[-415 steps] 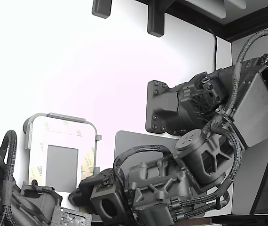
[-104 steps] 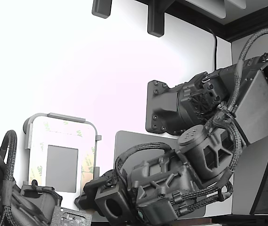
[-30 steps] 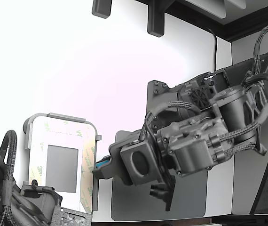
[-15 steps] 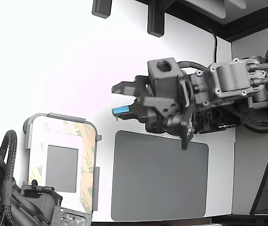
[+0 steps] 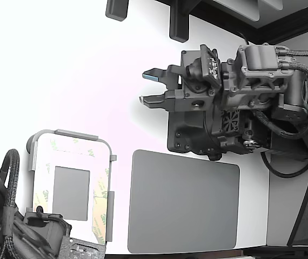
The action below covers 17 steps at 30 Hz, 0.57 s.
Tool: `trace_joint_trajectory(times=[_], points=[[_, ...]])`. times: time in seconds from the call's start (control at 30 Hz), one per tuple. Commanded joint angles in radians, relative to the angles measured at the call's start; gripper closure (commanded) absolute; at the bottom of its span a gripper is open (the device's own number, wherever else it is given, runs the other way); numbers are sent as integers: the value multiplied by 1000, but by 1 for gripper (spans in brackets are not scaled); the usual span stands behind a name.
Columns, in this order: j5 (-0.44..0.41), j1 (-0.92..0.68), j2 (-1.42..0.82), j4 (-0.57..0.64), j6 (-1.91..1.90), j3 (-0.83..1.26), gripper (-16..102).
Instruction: Peel off protective film from adhesive tape.
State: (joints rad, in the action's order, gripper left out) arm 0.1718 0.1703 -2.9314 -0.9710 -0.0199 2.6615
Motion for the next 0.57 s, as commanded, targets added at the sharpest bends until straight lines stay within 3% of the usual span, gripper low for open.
trace_joint_trajectory(times=[0.0, 0.53], points=[[0, 26, -23, 8, 8, -21, -14], [-21, 26, -23, 9, -6, -21, -14]])
